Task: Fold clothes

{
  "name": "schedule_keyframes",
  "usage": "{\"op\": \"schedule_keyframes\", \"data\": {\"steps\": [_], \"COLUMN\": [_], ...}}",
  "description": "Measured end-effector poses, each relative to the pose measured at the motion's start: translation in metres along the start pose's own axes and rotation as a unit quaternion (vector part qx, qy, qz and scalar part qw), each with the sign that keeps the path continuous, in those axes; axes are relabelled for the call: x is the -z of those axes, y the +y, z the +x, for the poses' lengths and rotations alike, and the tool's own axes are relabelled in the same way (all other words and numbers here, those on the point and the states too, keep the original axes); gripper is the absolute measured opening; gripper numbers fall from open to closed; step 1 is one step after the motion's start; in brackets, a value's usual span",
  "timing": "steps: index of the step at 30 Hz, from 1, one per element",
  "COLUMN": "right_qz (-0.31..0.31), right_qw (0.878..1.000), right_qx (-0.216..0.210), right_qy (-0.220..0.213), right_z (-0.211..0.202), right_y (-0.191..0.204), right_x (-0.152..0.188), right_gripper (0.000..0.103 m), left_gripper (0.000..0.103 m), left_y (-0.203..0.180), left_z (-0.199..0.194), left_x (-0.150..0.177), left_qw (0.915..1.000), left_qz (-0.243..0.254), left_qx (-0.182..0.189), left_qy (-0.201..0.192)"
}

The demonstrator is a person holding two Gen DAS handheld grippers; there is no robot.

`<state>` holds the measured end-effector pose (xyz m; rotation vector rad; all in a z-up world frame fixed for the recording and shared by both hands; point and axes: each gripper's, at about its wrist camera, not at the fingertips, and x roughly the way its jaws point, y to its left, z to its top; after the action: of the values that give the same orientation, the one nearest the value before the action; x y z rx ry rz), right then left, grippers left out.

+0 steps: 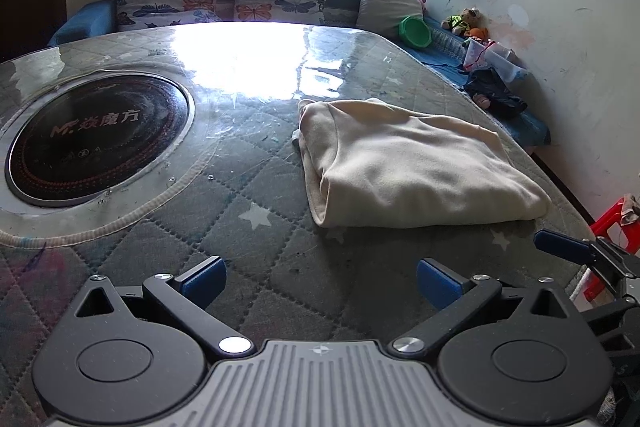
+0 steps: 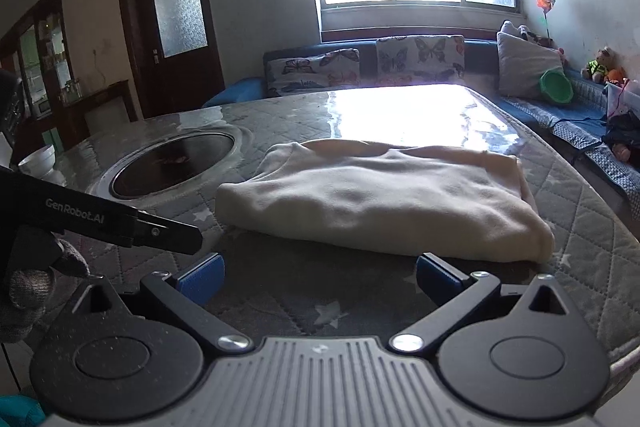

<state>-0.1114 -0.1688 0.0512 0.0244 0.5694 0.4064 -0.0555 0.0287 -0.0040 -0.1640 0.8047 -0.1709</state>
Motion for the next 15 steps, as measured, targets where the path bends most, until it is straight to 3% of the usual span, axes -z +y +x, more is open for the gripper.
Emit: {"op": "schedule_keyframes", "data": {"steps": [15], "right_qz": [0.004], "right_qw": [1.0], "right_qx": [0.017], "right_qy": [-0.01], "right_z": [-0.009], "right_y": [0.002], "right_x": [0.005], "right_gripper": [0.103], "left_gripper": [0.103], "left_y": [-0.013], "left_z": [-0.001], "left_x": [0.012], "left_qw": [0.9997], "left_qz": [0.021], "left_qx": [-0.007], "left_qy": [-0.001]}}
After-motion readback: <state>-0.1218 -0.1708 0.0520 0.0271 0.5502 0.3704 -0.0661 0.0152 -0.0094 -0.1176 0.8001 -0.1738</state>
